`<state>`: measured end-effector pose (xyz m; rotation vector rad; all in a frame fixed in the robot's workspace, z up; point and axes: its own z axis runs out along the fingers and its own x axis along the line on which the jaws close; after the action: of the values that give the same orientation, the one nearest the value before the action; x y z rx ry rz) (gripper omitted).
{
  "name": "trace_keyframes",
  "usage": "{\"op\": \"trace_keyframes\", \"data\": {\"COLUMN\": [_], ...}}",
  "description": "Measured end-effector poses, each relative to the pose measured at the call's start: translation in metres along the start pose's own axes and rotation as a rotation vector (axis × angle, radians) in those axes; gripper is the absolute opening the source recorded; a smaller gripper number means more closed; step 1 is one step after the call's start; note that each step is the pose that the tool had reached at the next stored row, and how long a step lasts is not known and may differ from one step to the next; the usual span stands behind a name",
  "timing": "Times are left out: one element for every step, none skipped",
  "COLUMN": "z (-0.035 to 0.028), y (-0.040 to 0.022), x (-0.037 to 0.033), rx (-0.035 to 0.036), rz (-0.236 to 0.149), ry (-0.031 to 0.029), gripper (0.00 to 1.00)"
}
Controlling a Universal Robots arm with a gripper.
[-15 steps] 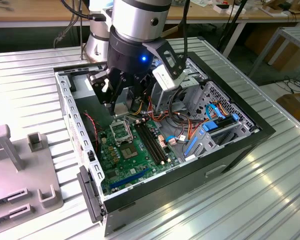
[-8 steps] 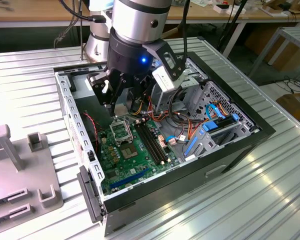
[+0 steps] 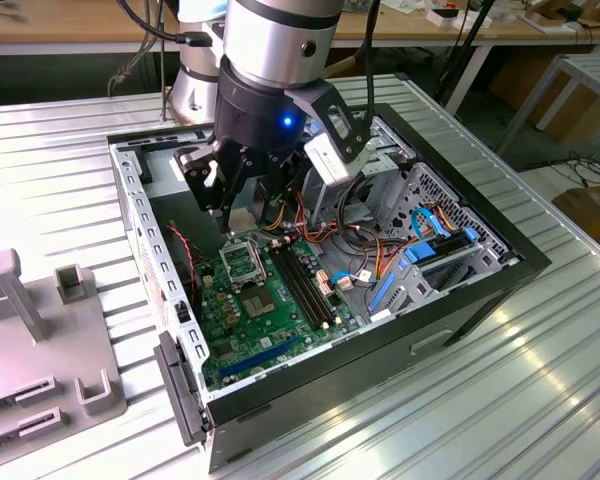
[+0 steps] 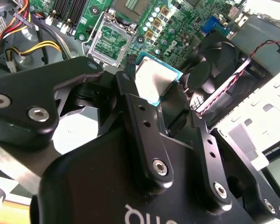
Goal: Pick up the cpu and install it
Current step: 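Place the cpu into insertion slot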
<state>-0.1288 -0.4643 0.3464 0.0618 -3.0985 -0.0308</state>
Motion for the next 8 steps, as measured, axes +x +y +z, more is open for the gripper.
{"op": "trace_keyframes", "data": {"z": [0.0002,0.0005,0.0007,0.0013,0.0017,0.0025,0.0034,0.005], "y": [-0.0001,-0.0001,-0.0003,-0.0005,-0.0006,-0.0007,-0.0007,-0.0008], "x": [0.0,-0.0001,-0.0001,-0.0001,-0.0001,-0.0001,-0.0002,-0.0003], "rx": [0.0004,0.0012,0.0017,0.0016,0.0017,0.0017,0.0017,0.0017], "rz": [0.0,0.0,0.0,0.0,0.0,0.0,0.0,0.0], "ry": [0.0,0.0,0.0001,0.0,0.0,0.0,0.0,0.0001], "gripper": [0.47,0.47,0.47,0.47,0.47,0.47,0.47,0.47]}}
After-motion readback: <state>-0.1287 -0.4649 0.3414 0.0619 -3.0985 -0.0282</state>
